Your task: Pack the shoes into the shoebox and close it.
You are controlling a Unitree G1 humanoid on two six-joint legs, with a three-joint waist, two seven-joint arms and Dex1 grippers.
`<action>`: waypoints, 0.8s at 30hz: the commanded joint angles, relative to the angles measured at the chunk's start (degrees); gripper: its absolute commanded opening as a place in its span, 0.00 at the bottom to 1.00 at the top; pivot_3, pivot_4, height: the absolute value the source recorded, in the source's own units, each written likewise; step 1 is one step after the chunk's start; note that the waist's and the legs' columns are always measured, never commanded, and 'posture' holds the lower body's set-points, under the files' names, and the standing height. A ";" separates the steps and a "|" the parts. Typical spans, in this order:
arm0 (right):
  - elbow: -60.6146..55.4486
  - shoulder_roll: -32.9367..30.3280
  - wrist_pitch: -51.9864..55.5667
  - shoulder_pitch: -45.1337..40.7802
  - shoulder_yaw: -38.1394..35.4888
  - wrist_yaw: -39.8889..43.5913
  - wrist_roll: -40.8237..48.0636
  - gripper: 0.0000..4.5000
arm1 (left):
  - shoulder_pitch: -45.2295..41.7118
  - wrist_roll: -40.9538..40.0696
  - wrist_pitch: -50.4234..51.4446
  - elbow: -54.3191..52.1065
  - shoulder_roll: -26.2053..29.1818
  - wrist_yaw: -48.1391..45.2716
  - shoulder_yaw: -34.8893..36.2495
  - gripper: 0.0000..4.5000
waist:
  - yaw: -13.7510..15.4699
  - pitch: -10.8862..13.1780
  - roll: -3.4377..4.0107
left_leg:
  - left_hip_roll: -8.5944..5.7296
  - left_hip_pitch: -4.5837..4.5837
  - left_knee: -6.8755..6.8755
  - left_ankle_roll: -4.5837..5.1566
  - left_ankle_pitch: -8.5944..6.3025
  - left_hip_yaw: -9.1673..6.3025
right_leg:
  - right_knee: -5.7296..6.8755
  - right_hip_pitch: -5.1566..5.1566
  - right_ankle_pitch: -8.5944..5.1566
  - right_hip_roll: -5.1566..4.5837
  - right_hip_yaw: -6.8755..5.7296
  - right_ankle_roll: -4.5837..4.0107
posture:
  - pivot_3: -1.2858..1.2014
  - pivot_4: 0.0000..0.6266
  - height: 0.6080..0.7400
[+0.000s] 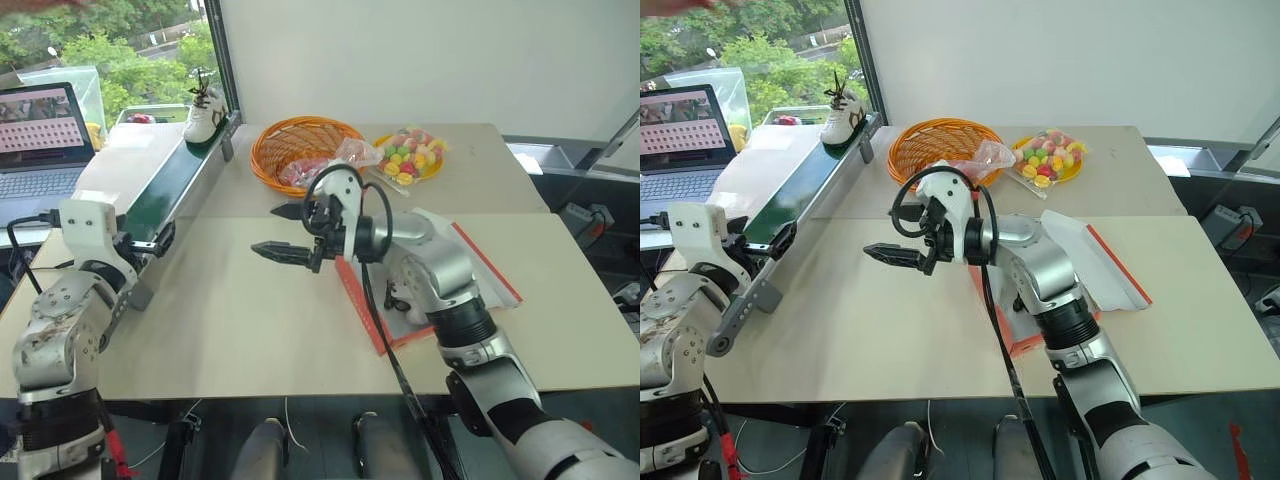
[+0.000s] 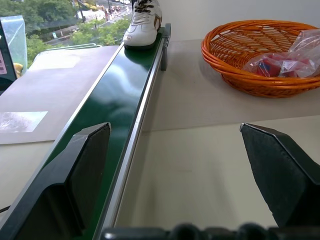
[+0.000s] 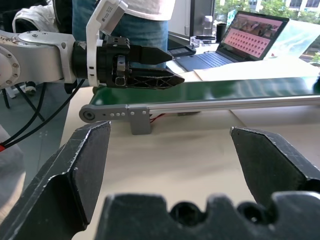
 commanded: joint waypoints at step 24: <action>-4.04 0.80 1.09 3.77 -2.09 -3.71 0.88 1.00 | 4.32 4.69 -6.75 -1.85 -4.08 5.46 4.99 0.99 | -0.02 -0.01 -0.01 | 0.06 0.03 -0.01 -0.01 0.00 0.03 | 0.02 0.00 0.01 0.04 0.00 -0.02 | 0.52 0.24 1.00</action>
